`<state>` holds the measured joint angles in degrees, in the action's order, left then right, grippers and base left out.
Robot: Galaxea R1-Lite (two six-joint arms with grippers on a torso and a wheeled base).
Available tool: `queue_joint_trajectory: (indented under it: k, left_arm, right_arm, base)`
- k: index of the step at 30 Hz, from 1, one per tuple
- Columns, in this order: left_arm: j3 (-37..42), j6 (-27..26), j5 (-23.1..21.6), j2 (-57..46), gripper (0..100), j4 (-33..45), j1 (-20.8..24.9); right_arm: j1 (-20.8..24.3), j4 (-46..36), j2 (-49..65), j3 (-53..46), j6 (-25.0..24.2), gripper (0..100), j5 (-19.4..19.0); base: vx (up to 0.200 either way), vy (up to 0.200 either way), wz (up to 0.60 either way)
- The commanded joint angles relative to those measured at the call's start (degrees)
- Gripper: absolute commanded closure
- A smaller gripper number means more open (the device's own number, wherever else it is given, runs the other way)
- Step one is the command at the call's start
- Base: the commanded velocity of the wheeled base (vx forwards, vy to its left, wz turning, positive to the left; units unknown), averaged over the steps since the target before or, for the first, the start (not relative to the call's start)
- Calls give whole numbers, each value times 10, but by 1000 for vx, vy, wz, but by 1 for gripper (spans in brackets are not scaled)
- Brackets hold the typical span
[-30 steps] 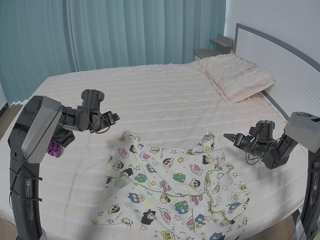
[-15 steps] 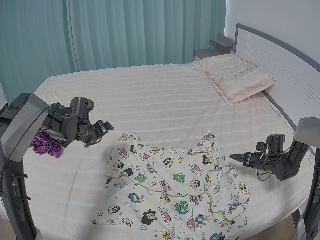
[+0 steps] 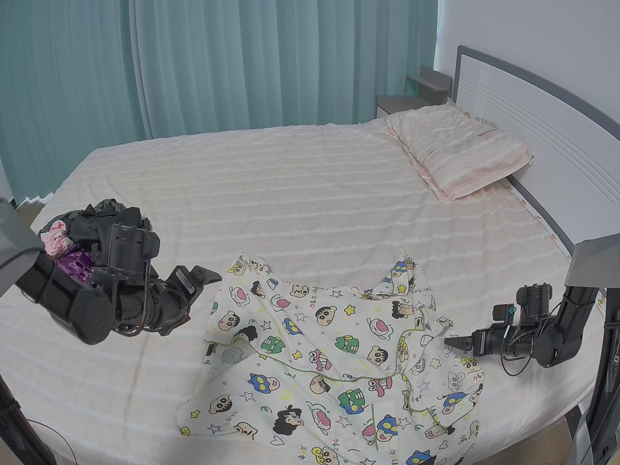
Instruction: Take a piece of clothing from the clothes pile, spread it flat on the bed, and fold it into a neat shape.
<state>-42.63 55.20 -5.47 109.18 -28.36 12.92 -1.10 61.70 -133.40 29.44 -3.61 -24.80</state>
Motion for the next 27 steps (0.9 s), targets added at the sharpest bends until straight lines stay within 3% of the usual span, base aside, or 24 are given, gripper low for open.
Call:
queue_joint_trajectory:
  k: [1,9,10,21,27]
  left_arm:
    - [101,43,-2,-90,0,-69,54]
    - [140,55,0,-81,0,-144,65]
    - [141,55,0,-81,0,-144,65]
    - [144,56,0,-72,0,-144,65]
    - [149,52,1,-56,0,-145,77]
  right_arm:
    - [1,0,-14,-35,40,0,-2]
    - [14,3,-14,-41,50,0,-5]
    - [20,2,-14,-38,48,100,-5]
    - [32,4,-13,-35,35,100,8]
    - [-10,11,12,-41,11,100,19]
  base:
    - [0,0,0]
    - [0,0,0]
    - [0,0,0]
    - [0,0,0]
    - [0,0,0]
